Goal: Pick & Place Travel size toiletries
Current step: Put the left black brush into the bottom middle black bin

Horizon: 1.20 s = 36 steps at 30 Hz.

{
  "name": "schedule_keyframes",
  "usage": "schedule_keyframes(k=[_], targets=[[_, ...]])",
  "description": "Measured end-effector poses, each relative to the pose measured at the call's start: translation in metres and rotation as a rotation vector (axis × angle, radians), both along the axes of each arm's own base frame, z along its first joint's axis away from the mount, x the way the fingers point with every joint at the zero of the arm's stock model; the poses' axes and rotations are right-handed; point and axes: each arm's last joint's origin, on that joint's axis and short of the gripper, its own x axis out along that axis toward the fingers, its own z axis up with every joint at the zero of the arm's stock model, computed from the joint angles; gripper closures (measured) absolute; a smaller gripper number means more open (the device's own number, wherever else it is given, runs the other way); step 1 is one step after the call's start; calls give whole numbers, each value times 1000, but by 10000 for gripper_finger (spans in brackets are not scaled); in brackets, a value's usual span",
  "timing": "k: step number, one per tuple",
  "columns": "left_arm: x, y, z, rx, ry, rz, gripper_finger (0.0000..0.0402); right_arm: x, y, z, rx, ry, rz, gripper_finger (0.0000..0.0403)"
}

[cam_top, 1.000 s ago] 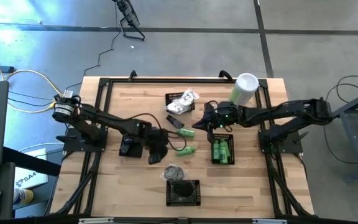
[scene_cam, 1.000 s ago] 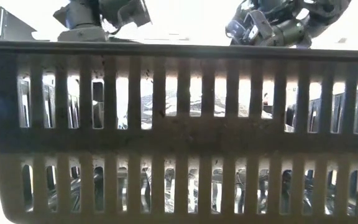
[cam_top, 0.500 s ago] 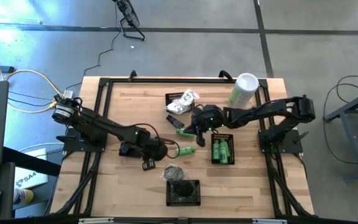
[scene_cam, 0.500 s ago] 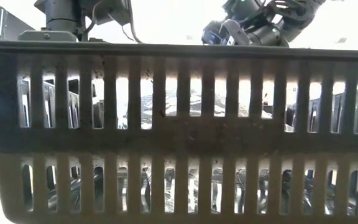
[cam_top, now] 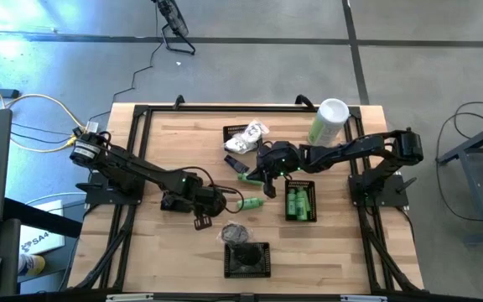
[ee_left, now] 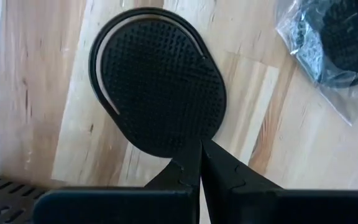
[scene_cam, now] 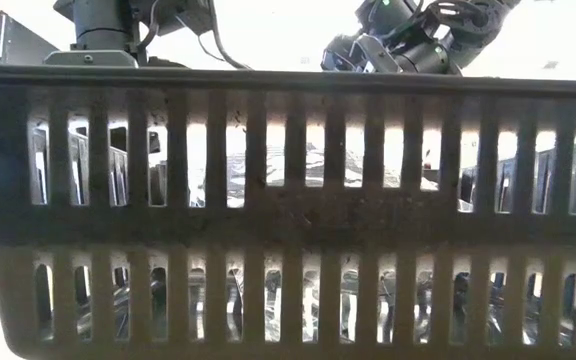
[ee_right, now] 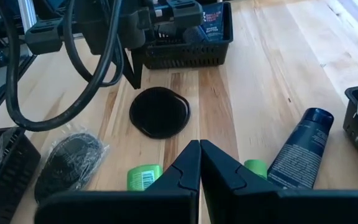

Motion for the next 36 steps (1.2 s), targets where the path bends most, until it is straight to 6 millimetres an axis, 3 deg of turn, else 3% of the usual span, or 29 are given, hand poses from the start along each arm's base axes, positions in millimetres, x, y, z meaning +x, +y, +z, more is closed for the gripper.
schedule_keyframes(k=[17, 25, 30, 36], targets=[[3, 0, 1, 16, -42, 1, 402, 4, 8, 6, -4, -73, 28, 401], [3, -1, 1, 3, -31, -49, 402, 11, 10, 13, 89, -102, 8, 401], [2, 0, 0, 23, -26, 14, 402, 14, 15, 6, 90, -71, 29, 401], [8, -1, -17, 13, 25, 41, 402, 15, 14, 8, 73, -91, 37, 401]])
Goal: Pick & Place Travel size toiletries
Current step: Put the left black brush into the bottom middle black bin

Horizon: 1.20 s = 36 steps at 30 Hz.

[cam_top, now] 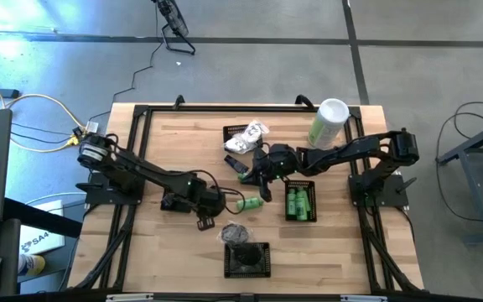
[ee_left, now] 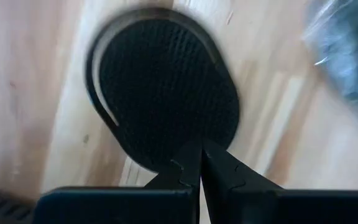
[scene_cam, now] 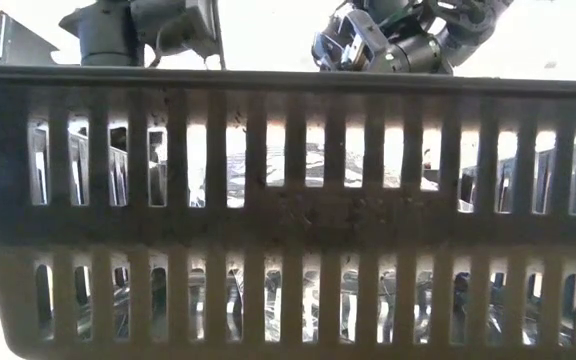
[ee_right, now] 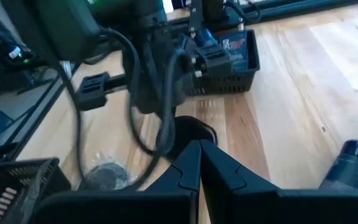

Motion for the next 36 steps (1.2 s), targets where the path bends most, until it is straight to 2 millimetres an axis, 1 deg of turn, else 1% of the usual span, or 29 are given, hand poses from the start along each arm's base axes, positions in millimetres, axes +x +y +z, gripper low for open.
schedule_keyframes(k=[5, 9, 14, 17, 21, 24, 27, 33, 36], targets=[[5, -4, -16, -48, 62, -23, 402, -1, 0, -2, -6, 18, 6, 401], [6, -3, -19, -36, 55, -45, 402, -2, -2, -4, -1, 39, -2, 401], [13, -3, -18, 21, -29, -101, 402, -6, -11, -10, 32, 117, -45, 401], [18, 3, -17, 44, -64, -85, 402, -8, -19, -13, 53, 159, -77, 401], [21, 18, -18, 96, -68, -34, 402, -11, -28, -16, 92, 207, -116, 401], [23, 29, -18, 118, -82, -15, 402, -14, -33, -18, 137, 232, -82, 401], [27, 36, -17, 127, -113, -12, 402, -15, -36, -18, 202, 237, -64, 401], [31, 49, -16, 150, -146, -20, 402, -15, -39, -17, 271, 256, -105, 401], [33, 52, -16, 161, -163, -33, 402, -12, -36, -12, 271, 278, -106, 401]])
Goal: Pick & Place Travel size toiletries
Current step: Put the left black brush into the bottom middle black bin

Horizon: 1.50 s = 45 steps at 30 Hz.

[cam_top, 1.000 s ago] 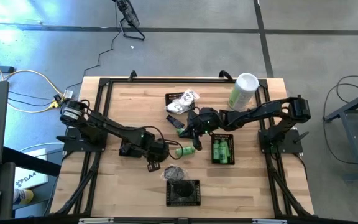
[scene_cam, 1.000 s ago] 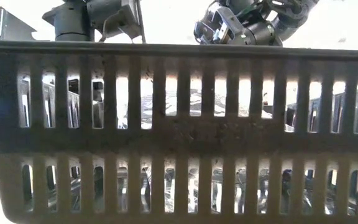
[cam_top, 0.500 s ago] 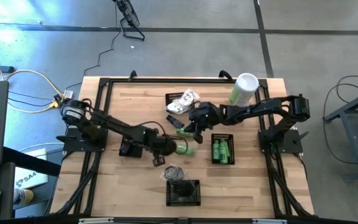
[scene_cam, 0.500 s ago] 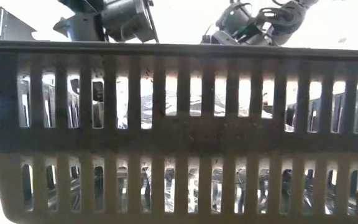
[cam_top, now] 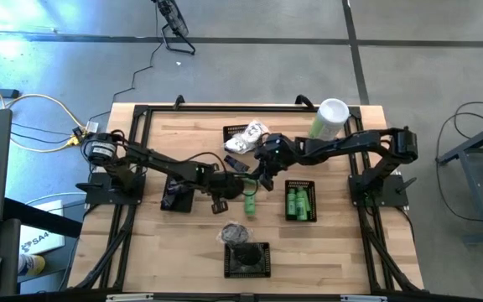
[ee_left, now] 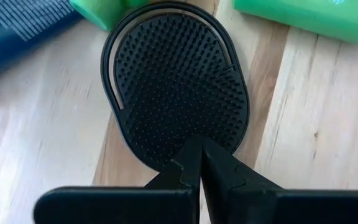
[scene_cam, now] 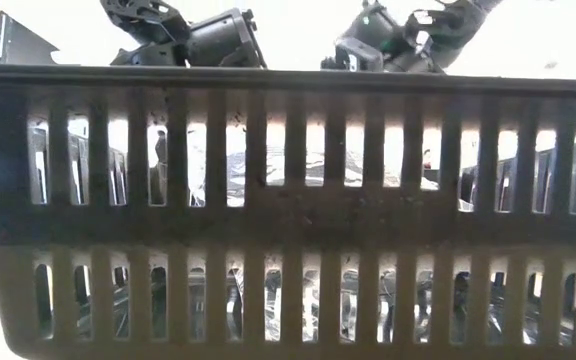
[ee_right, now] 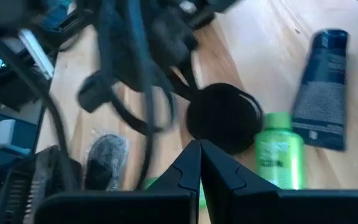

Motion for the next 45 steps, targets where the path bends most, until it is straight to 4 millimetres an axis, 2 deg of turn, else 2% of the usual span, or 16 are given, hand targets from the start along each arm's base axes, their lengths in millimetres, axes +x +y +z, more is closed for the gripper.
schedule_keyframes(k=[5, 11, 16, 28, 34, 37, 45], targets=[[0, 0, 0, 5, 2, -11, 402, 17, 2, 8, -52, 80, -13, 401], [0, -1, 0, 0, 5, -14, 402, 42, -5, -10, -108, 278, -19, 401], [-1, -1, 0, -2, 10, -15, 402, 52, -11, -22, -176, 400, -48, 401], [-1, -1, 0, 9, 12, -39, 402, 54, -6, -24, -118, 411, 23, 401], [-1, -1, 0, 11, 12, -43, 402, 57, 2, -37, -103, 432, 56, 401], [-1, -1, 0, 10, 11, -43, 402, 58, 4, -43, -118, 457, 51, 401], [-1, -1, 0, 9, 10, -42, 402, 56, -5, -44, -202, 492, -64, 401]])
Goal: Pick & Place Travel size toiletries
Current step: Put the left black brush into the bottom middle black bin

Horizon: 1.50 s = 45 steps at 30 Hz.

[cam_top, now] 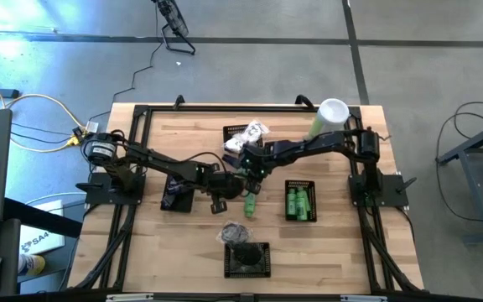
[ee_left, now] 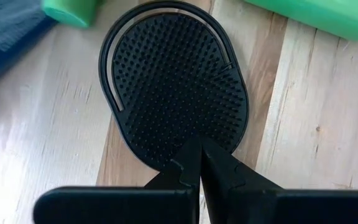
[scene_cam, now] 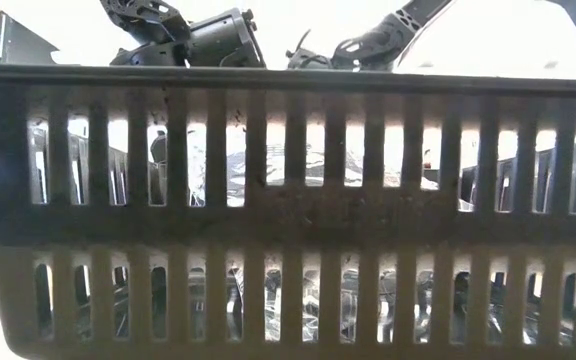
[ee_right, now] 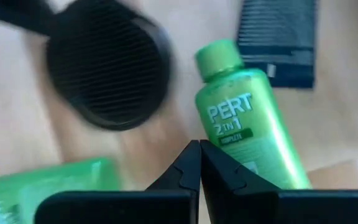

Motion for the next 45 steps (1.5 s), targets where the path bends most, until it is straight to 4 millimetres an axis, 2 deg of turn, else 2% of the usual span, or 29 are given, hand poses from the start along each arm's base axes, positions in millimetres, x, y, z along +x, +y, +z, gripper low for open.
schedule_keyframes(k=[7, 13, 21, 25, 33, 36, 39, 45], targets=[[0, 0, 0, -13, 0, -3, 402, -3, -11, 3, -84, 18, -93, 401], [2, -1, 1, -16, -18, -18, 402, -4, -13, 9, 85, -27, -56, 401], [9, -9, -5, -10, -55, -88, 402, -3, -4, 11, 197, -42, 22, 396], [11, -9, -14, -12, -28, -95, 402, -3, -2, 11, 261, -46, 58, 367], [14, -9, -15, 9, -55, -137, 402, -4, -3, 11, 271, -35, 22, 249], [14, -9, -15, 15, -56, -147, 402, -4, -3, 9, 306, -28, 13, 219], [14, -9, -15, 19, -56, -153, 402, -4, -3, 8, 318, -27, 13, 207], [14, -9, -15, 22, -56, -155, 402, -4, -5, 8, 303, -18, -32, 213]])
